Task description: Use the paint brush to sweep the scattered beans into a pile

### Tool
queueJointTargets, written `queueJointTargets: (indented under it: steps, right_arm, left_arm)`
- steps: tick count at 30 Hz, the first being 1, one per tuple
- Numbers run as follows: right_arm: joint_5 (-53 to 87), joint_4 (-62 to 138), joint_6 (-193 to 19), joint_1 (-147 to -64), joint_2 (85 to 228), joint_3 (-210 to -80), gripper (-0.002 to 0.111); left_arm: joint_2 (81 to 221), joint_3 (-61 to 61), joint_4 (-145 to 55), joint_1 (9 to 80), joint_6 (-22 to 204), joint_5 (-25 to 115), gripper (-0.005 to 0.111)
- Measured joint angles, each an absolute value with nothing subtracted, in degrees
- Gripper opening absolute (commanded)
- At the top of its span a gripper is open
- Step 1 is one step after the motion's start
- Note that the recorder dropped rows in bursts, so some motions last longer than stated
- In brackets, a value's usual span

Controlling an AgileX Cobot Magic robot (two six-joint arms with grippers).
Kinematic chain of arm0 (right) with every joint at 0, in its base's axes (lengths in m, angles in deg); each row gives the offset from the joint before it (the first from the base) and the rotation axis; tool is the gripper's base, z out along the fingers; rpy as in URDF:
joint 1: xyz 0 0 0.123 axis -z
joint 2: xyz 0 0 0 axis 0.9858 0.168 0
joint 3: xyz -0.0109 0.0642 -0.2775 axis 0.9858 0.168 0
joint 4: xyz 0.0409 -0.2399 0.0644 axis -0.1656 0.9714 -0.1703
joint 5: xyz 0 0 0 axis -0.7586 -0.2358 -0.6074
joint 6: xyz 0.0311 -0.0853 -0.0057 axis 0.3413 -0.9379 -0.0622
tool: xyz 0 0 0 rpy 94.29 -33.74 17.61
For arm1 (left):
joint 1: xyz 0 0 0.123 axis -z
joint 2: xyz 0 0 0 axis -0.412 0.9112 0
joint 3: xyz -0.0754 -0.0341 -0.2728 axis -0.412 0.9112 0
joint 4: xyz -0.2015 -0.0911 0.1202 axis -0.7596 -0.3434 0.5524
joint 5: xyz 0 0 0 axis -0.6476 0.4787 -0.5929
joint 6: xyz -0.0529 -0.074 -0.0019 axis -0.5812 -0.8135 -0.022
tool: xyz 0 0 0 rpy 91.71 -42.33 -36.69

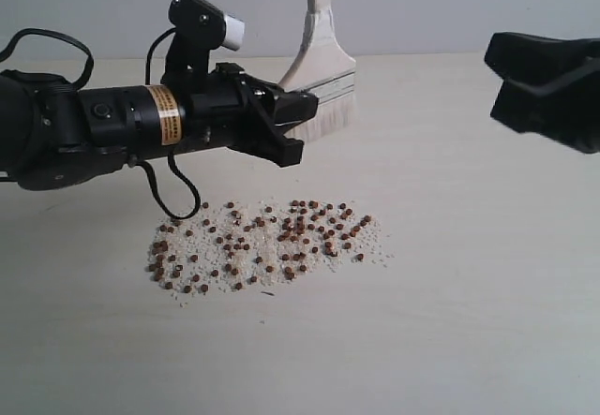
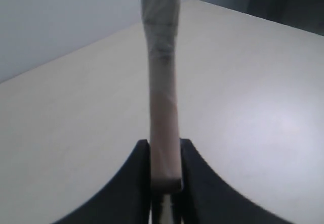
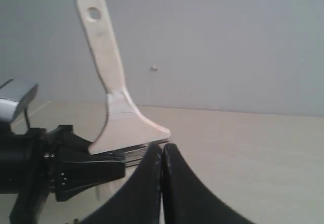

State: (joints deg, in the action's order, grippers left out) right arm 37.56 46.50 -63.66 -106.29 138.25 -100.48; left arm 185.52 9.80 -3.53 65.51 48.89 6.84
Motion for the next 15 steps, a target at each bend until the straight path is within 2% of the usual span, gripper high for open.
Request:
queueJointTargets:
  steps: [9,15]
  right_arm:
    - [51.42,48.43,-70.66,-109.10,146.19,-99.22,0.031]
    - [58.17,48.48,-71.65,-109.10,153.86,-99.35,0.061]
  left_arm:
    - [185.52,9.92,-8.40,69.97,53.05,7.18,0.000]
    - [185.52,9.92,-10.57,70.06,54.01,7.30,0.000]
